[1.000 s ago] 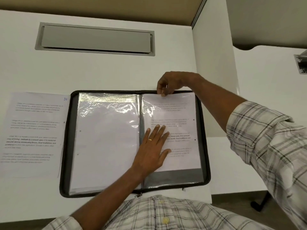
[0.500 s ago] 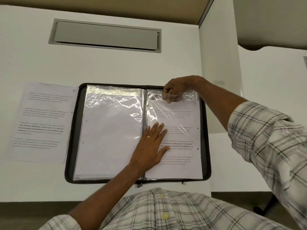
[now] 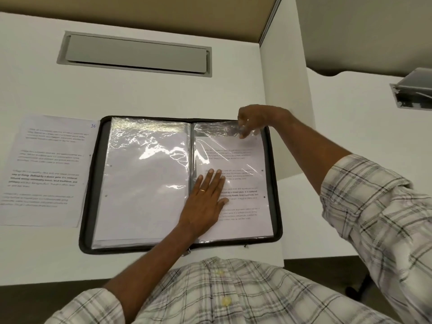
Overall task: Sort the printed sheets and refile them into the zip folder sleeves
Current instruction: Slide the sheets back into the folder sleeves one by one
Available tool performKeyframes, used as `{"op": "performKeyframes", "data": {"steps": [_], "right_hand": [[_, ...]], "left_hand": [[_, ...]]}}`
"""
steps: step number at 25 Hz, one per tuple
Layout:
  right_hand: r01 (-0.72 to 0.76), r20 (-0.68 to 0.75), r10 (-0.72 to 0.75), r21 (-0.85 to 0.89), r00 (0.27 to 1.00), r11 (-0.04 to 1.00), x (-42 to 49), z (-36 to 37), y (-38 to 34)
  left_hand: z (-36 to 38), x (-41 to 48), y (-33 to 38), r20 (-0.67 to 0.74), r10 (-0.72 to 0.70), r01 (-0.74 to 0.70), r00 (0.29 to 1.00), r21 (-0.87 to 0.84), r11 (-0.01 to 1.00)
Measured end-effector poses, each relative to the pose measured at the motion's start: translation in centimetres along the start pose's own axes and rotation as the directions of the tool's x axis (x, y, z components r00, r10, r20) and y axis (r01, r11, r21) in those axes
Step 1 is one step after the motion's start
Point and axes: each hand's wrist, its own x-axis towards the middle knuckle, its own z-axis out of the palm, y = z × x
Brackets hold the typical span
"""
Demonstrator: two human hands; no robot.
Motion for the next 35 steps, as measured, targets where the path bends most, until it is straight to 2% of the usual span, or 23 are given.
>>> {"op": "performKeyframes", "data": {"steps": [2, 5, 7, 9, 11, 14, 15, 16, 17, 18, 19, 21, 24, 26, 29, 31, 35], "right_hand": [[-0.029, -0.039, 0.032, 0.057, 0.999, 0.998, -0.8, 0.3, 0.0], [0.068, -0.124, -0.036, 0.267, 0.992, 0.961, -2.4, 0.1, -1.0], [0.154, -0.132, -0.102, 0.487, 0.986, 0.86, -3.9, -0.5, -2.5], [0.21, -0.126, -0.17, 0.667, 0.977, 0.715, -4.8, -0.6, -4.5], [0.287, -0.176, -0.256, 0.813, 0.95, 0.506, -5.5, -0.2, -6.9], [0.365, -0.322, -0.328, 0.928, 0.888, 0.079, -6.1, 1.8, -9.0], [0.368, -0.357, -0.307, 0.93, 0.882, -0.023, -6.4, 3.2, -9.0], [0.374, -0.377, -0.26, 0.925, 0.889, -0.064, -6.8, 5.0, -8.8], [0.395, -0.391, -0.202, 0.919, 0.898, -0.024, -7.2, 7.2, -8.6], [0.417, -0.401, -0.151, 0.904, 0.903, 0.093, -7.7, 9.9, -8.5], [0.436, -0.415, -0.132, 0.861, 0.9, 0.261, -8.2, 12.9, -8.7], [0.479, -0.457, -0.192, 0.672, 0.868, 0.565, -9.5, 18.8, -9.7], [0.536, -0.481, -0.346, 0.342, 0.806, 0.772, -10.6, 25.9, -11.9], [0.517, -0.49, -0.399, 0.129, 0.775, 0.846, -10.2, 28.9, -12.8], [0.436, -0.462, -0.432, -0.105, 0.774, 0.894, -9.4, 31.8, -13.6], [0.405, -0.447, -0.444, -0.186, 0.777, 0.895, -9.0, 33.0, -13.7], [0.417, -0.489, -0.472, -0.224, 0.734, 0.881, -8.3, 33.8, -13.5]], "left_hand": [[-0.2, -0.2, -0.1, -0.004, -0.006, 0.006, 1.0, -0.043, 0.999], [-0.6, -1.1, -0.5, -0.002, -0.018, 0.017, 1.0, -0.141, 0.99], [-1.5, -2.0, -0.6, -0.045, -0.038, 0.025, 0.998, -0.267, 0.963], [-3.2, -2.9, -0.5, -0.078, -0.119, 0.069, 0.99, -0.468, 0.881], [-6.0, -3.5, -0.4, 0.0, -0.269, 0.188, 0.963, -0.714, 0.674], [-10.6, -3.8, -1.6, 0.098, -0.458, 0.257, 0.884, -0.919, 0.299], [-12.0, -3.8, -2.3, 0.12, -0.493, 0.246, 0.862, -0.949, 0.198], [-13.3, -3.8, -3.0, 0.139, -0.515, 0.244, 0.846, -0.959, 0.141], [-14.7, -3.8, -3.9, 0.156, -0.526, 0.256, 0.836, -0.959, 0.122], [-16.0, -3.8, -4.5, 0.176, -0.527, 0.268, 0.832, -0.958, 0.103], [-17.1, -3.9, -5.4, 0.201, -0.532, 0.277, 0.823, -0.959, 0.067], [-19.0, -4.2, -6.9, 0.256, -0.545, 0.294, 0.799, -0.955, -0.018], [-20.1, -5.9, -9.4, 0.25, -0.566, 0.33, 0.786, -0.943, 0.042], [-20.4, -7.3, -11.1, 0.235, -0.609, 0.369, 0.757, -0.924, 0.102], [-19.3, -9.8, -13.1, 0.154, -0.675, 0.489, 0.721, -0.804, 0.34], [-17.5, -11.3, -14.0, 0.073, -0.695, 0.529, 0.715, -0.707, 0.469], [-14.0, -13.5, -14.3, -0.074, -0.69, 0.523, 0.72, -0.596, 0.609]]}}
